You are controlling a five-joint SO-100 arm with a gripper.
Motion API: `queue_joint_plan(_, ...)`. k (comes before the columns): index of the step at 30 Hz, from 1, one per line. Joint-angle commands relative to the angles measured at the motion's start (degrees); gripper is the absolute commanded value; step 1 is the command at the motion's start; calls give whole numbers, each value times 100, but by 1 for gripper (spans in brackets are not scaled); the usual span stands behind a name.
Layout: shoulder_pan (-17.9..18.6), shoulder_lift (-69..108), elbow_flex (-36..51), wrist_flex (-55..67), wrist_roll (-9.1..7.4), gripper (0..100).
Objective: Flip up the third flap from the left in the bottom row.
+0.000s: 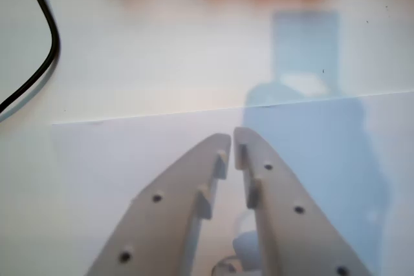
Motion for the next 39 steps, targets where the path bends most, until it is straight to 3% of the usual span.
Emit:
queue_joint_plan(1,97,-299,141,-800,-193,0)
queue_joint_plan(14,264,-2092,457,-2918,-686,0)
queue_joint_plan(28,237,-3410,272,-3981,-914,0)
queue_joint_plan(39,185,-4245,-97,-4544,-1002,0)
